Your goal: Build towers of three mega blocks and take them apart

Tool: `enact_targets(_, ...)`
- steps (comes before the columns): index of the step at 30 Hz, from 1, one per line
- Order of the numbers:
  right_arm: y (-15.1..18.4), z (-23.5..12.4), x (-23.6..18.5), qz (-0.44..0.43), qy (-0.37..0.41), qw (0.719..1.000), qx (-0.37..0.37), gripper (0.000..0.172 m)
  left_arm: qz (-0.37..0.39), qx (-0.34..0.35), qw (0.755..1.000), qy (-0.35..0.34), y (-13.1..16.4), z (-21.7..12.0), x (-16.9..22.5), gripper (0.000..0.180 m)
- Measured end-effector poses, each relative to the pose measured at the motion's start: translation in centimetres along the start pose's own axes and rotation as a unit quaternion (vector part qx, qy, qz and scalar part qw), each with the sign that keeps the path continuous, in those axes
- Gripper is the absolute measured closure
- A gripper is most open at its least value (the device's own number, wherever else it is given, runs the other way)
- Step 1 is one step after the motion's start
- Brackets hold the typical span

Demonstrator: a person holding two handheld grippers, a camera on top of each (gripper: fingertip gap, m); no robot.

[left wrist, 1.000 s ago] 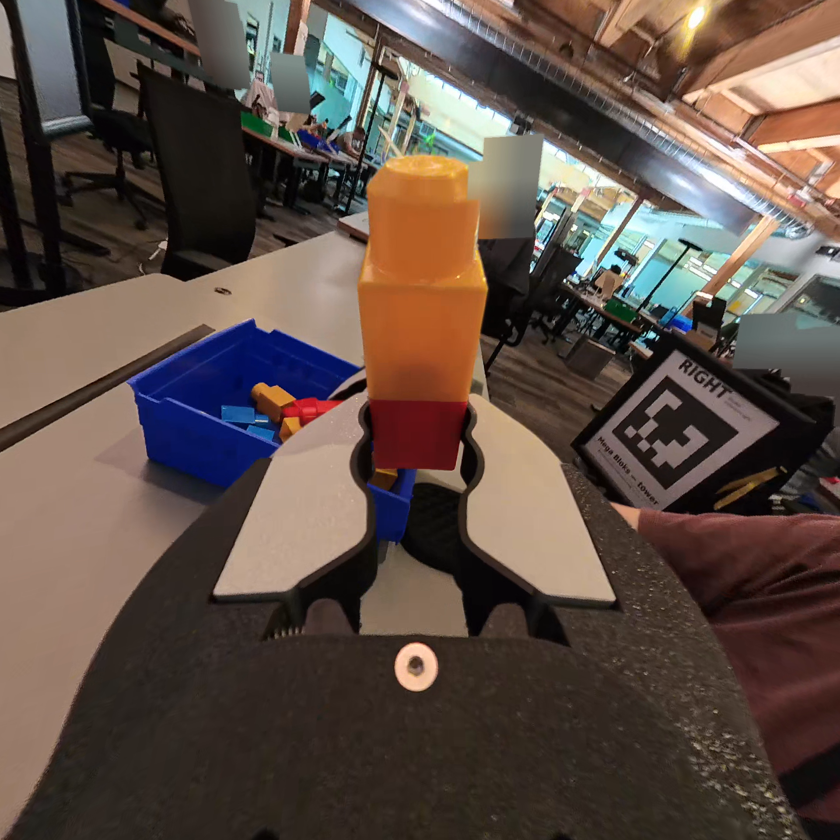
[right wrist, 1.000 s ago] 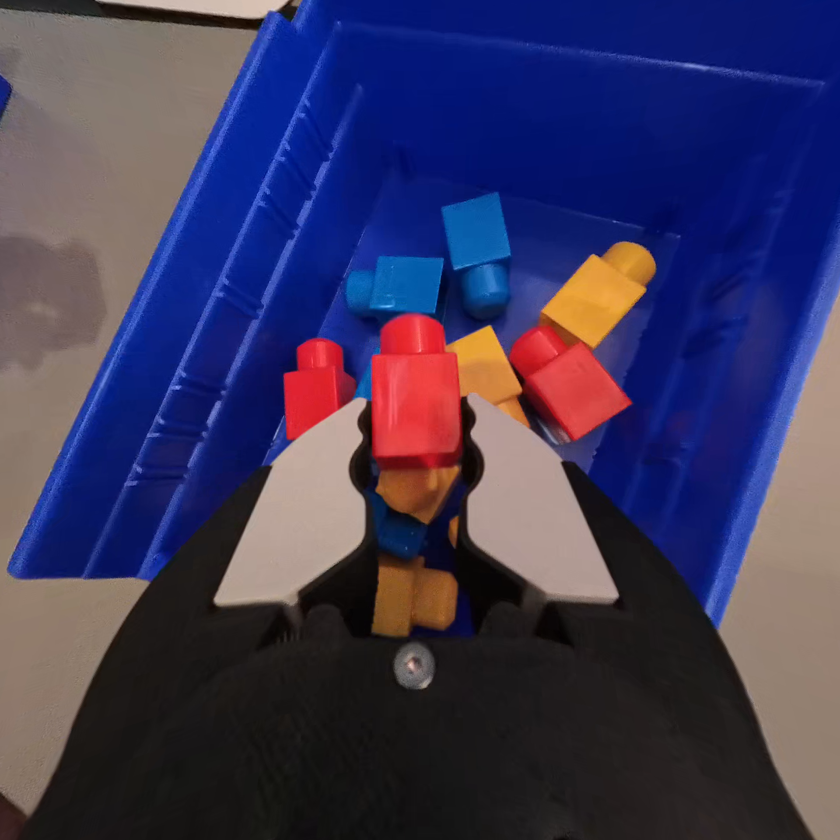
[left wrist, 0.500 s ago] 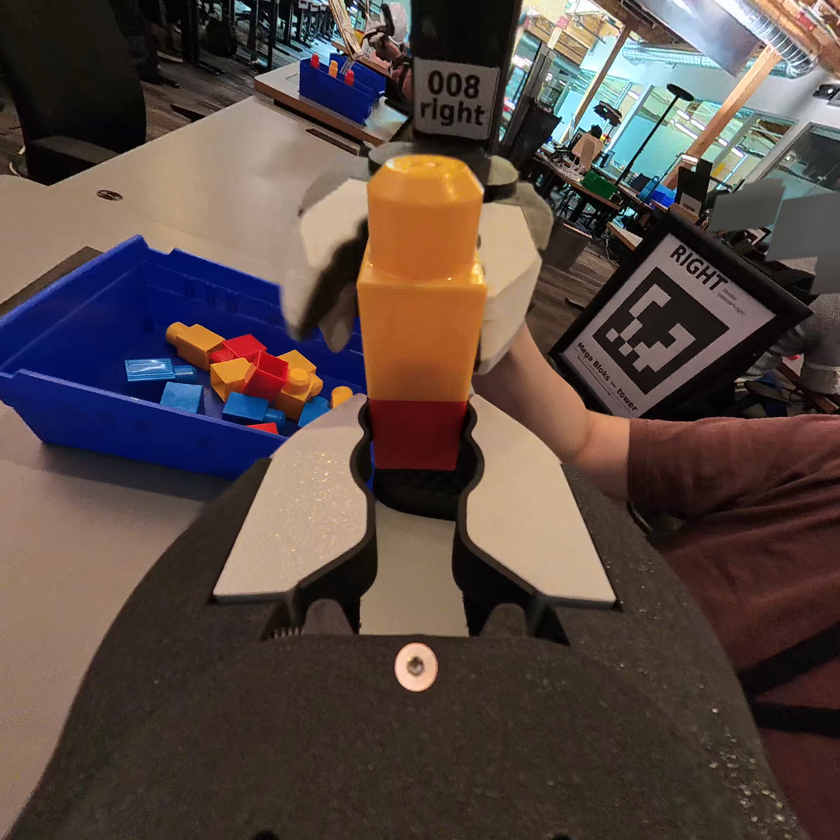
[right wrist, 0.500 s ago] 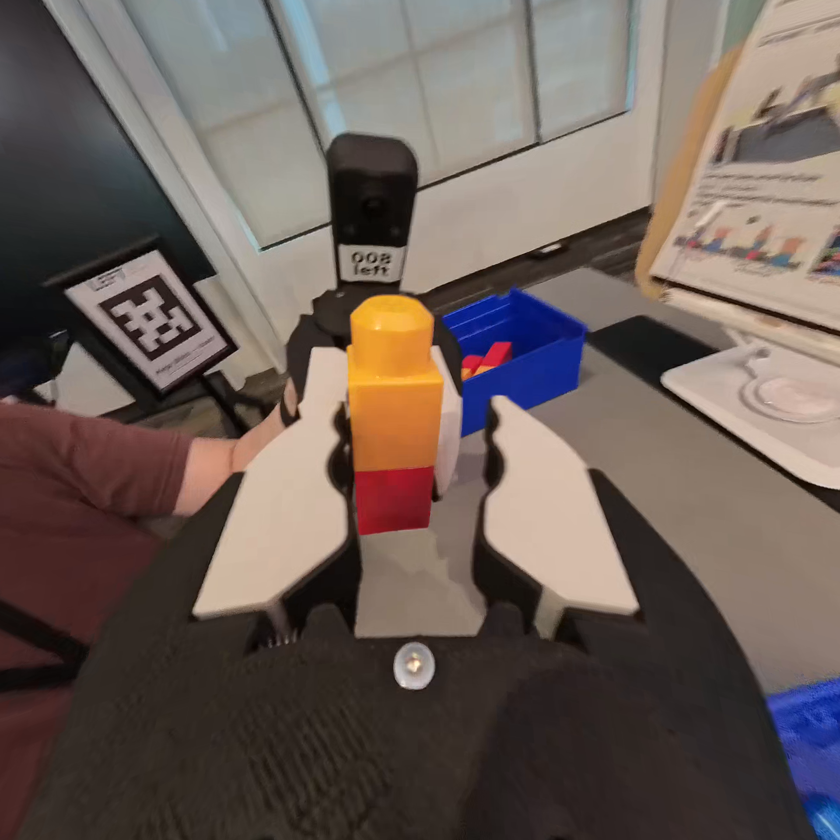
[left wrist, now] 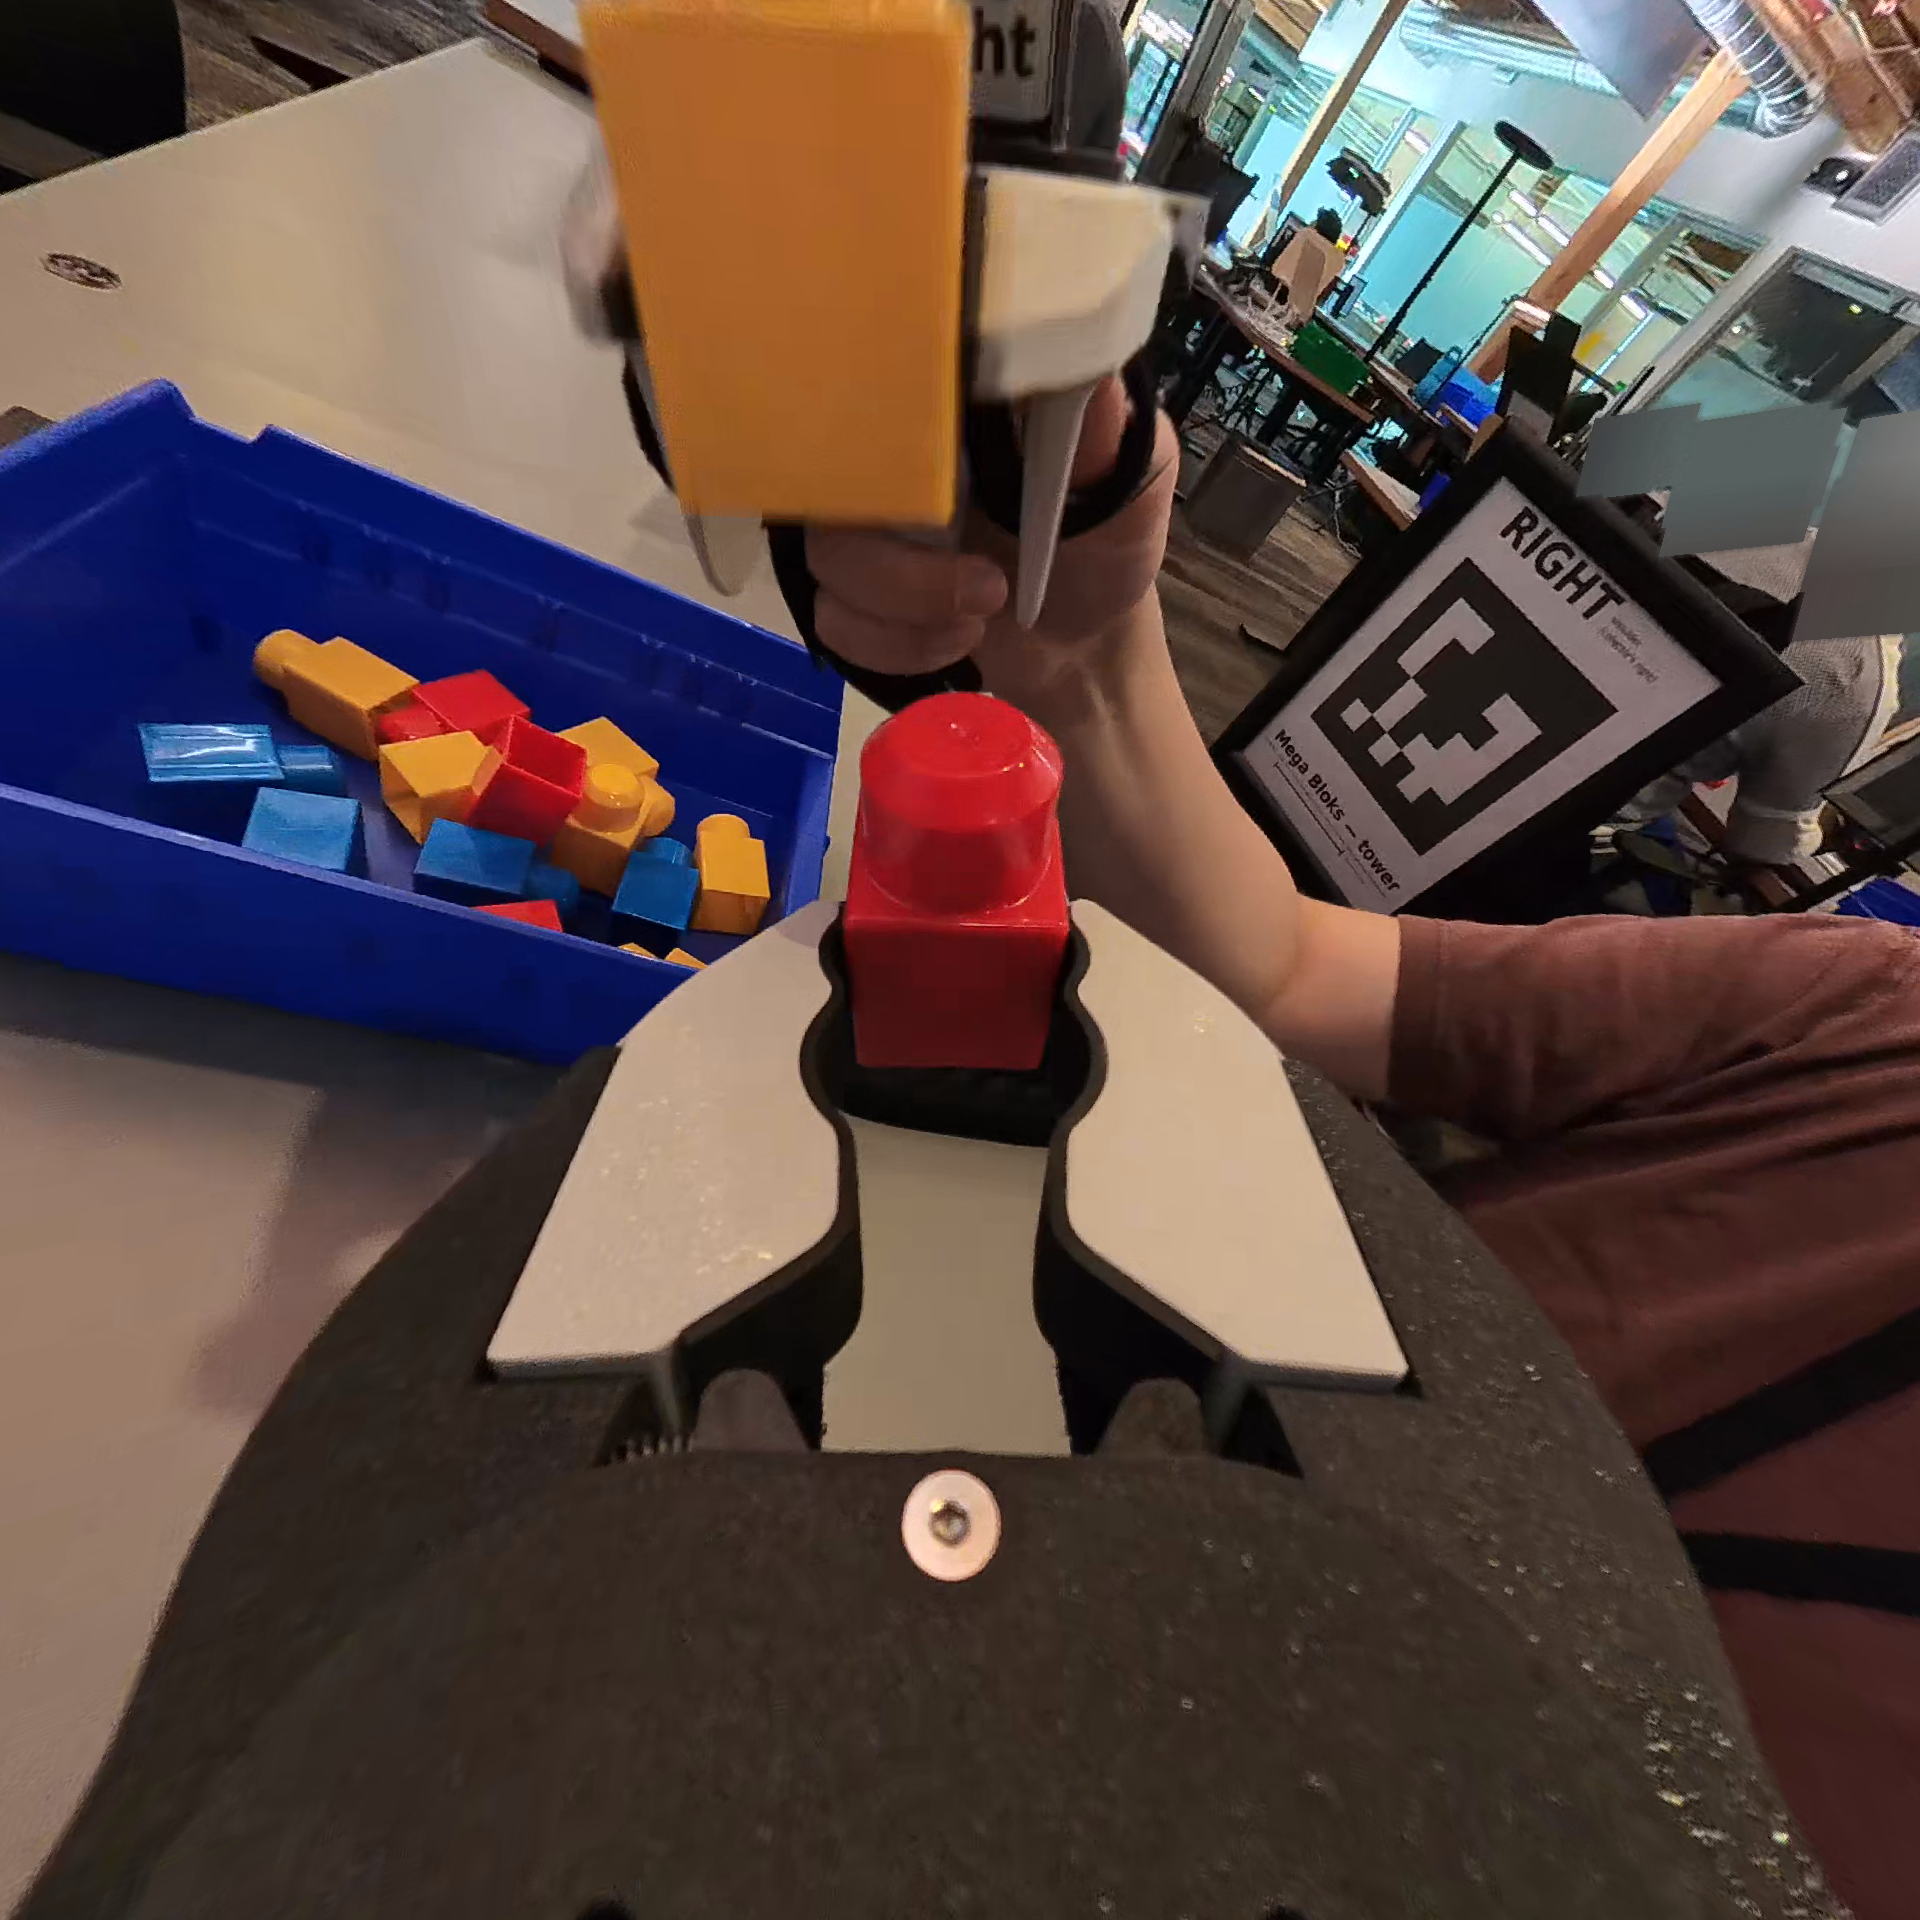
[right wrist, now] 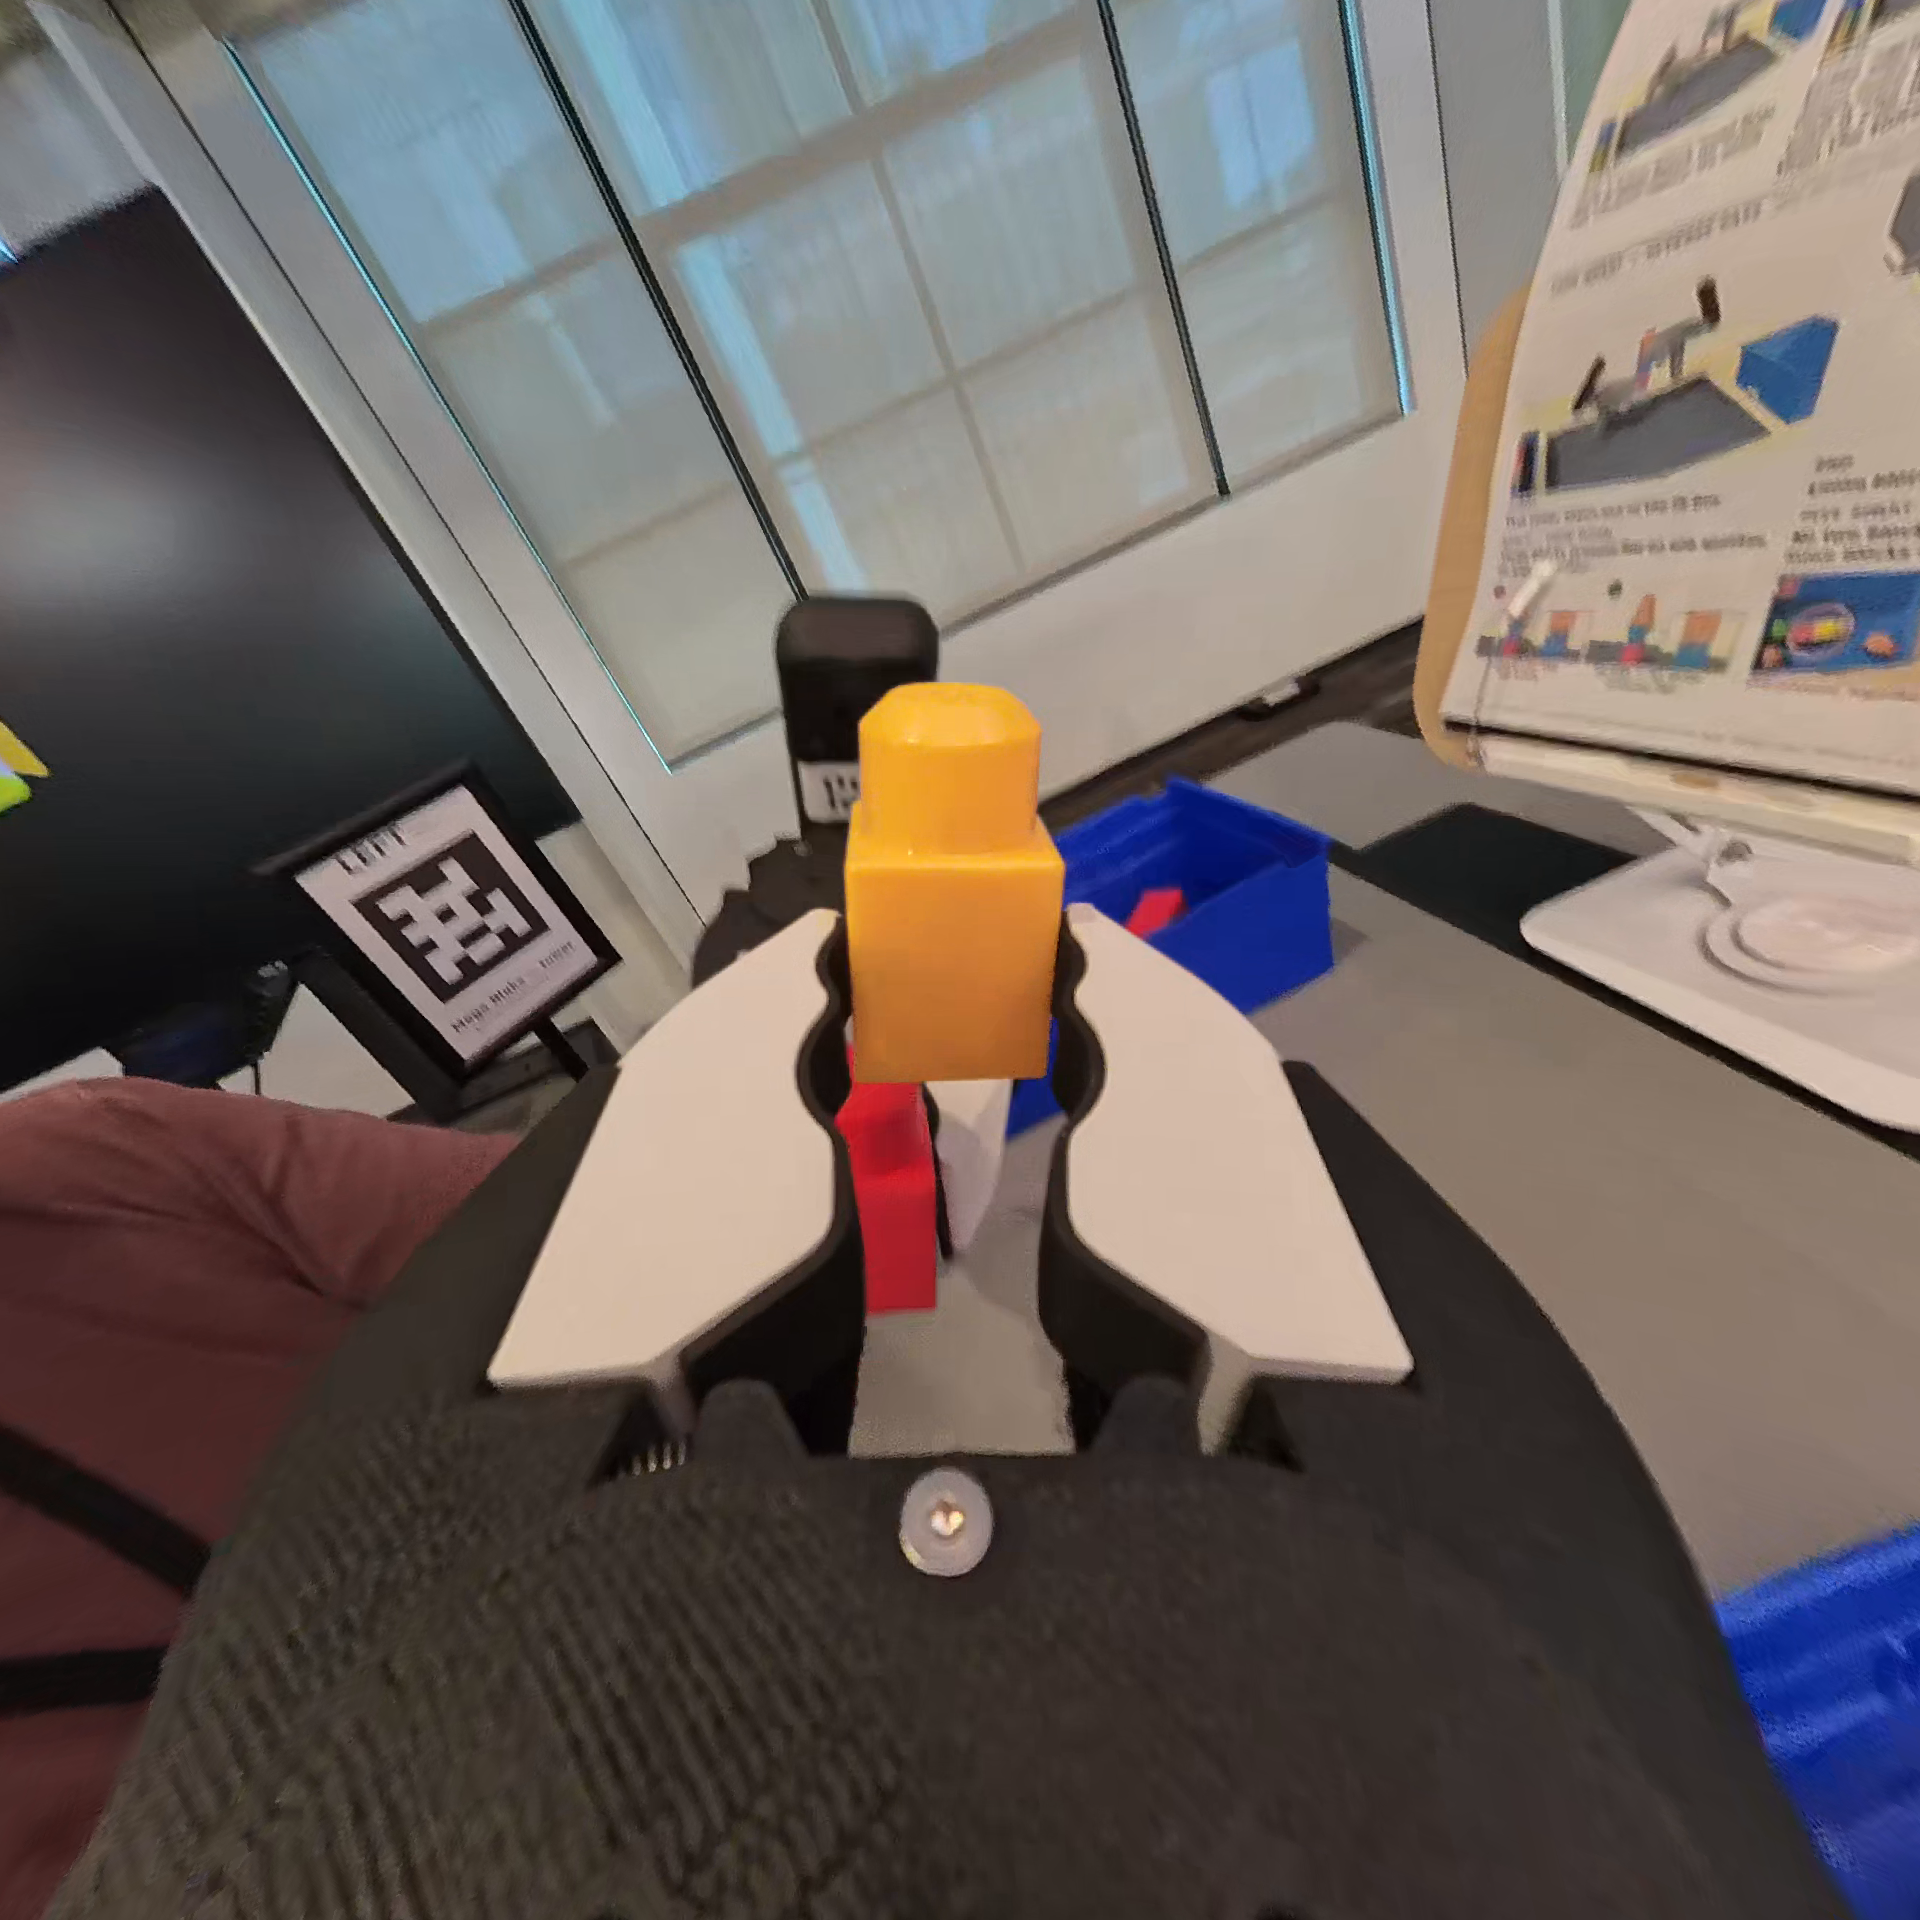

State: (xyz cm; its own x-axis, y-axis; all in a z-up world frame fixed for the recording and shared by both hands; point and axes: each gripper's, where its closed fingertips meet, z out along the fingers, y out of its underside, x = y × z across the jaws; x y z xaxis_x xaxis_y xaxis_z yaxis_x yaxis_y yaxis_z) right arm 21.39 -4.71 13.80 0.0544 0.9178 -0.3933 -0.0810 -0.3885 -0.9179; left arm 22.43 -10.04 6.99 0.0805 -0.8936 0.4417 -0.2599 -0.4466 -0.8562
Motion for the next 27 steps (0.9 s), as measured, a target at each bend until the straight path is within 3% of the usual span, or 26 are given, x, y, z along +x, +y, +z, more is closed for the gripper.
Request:
enact_targets(2, 2.6, -1.6, 3.1, -0.030, 0.098, 0.993, -0.057, 0.135, 0.003, 0.000, 1.000, 0.000, 0.0, -0.1, 0.2, 0.145)
enact_targets(3, 4.9, -3.6, 6.2, -0.051, 0.182, 0.976, -0.109, 0.135, 0.004, 0.003, 1.000, -0.002, -0.1, -0.4, 0.2, 0.145)
enact_targets(5, 10.6, -9.7, 12.5, -0.051, 0.332, 0.912, -0.236, 0.135, 0.004, 0.010, 1.000, -0.007, 0.1, -1.0, 0.3, 0.145)
enact_targets(7, 15.4, -14.4, 15.8, -0.018, 0.397, 0.862, -0.315, 0.135, 0.003, 0.014, 1.000, -0.017, 0.3, -1.7, 0.0, 0.145)
enact_targets(10, 16.4, -15.6, 16.5, -0.027, 0.427, 0.855, -0.294, 0.129, -0.007, 0.025, 1.000, -0.012, 0.2, -2.1, -0.5, 0.145)
enact_targets(11, 15.5, -15.3, 16.2, -0.048, 0.438, 0.853, -0.279, 0.113, -0.009, 0.029, 0.999, -0.010, 0.0, -2.1, -0.6, 0.145)
enact_targets(13, 12.6, -12.3, 13.5, -0.099, 0.398, 0.882, -0.232, 0.100, -0.012, 0.032, 0.999, -0.003, -0.1, -2.1, -0.5, 0.145)
enact_targets(15, 8.8, -7.0, 7.5, -0.187, 0.275, 0.929, -0.160, 0.096, -0.021, 0.026, 0.999, 0.021, -0.2, -1.8, 0.1, 0.145)
enact_targets(16, 7.4, -4.8, 4.1, -0.250, 0.211, 0.935, -0.134, 0.094, -0.027, 0.026, 0.999, 0.033, -0.3, -1.8, 0.5, 0.145)
enact_targets(18, 6.0, -1.8, -1.5, -0.366, 0.123, 0.916, -0.111, 0.090, -0.034, 0.022, 0.998, 0.043, -0.5, -1.7, 0.8, 0.145)
enact_targets(21, 5.8, 0.7, -4.8, -0.472, 0.086, 0.870, -0.112, 0.092, -0.044, 0.014, 0.998, 0.053, -0.7, -1.7, 1.4, 0.145)
enact_targets(27, 6.1, 2.2, -5.0, -0.502, 0.080, 0.854, -0.111, 0.106, -0.040, -0.009, 0.996, 0.078, -0.1, -1.3, 2.7, 0.145)
